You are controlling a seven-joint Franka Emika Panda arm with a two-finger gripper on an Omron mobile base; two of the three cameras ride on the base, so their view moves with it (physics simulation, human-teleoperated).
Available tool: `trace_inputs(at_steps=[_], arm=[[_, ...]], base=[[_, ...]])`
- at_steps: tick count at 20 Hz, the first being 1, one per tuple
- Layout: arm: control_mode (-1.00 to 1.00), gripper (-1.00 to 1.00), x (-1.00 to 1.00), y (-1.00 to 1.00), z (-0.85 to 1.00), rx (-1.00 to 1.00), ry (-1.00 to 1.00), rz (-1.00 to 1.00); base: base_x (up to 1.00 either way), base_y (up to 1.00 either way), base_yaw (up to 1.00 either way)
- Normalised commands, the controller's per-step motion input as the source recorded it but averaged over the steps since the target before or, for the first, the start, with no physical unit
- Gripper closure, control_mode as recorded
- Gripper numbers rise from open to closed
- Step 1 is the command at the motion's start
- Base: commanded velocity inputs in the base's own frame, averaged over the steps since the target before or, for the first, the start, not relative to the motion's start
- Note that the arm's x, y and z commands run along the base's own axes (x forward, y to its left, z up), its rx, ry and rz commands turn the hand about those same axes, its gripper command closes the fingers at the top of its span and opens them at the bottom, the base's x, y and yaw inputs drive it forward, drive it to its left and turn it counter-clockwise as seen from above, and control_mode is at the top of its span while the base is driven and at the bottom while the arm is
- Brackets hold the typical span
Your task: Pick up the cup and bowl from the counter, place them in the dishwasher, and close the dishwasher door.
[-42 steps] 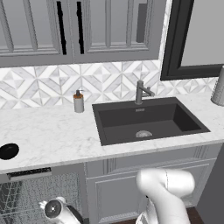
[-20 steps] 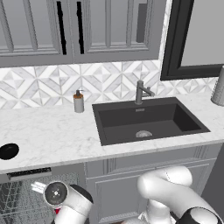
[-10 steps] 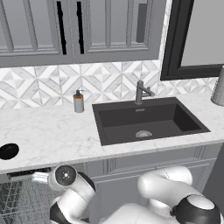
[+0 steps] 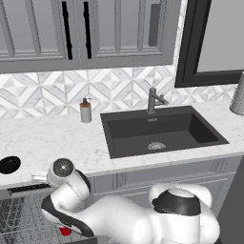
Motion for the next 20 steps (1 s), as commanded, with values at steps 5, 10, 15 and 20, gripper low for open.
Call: trace_inputs(at_steps=[5,10,15,20], arm=[[-1.00,-1.00,0.40,0.43,0.33,-0.16,0.20,0.01],[-1.00,-1.00,0.43,0.50,0.05,-0.14,0.23,0.03],[-1.00,-1.00,0.48,0.64,0.00,-0.11,0.13,0.07],[-1.00,-1.00,0.53,0.63,-0.02,-0.09,0.11,0.05]], base=[[0.00,0.00,0.00],[0.00,0.00,0.00],[0.00,0.00,0.00],[0.00,0.00,0.00]])
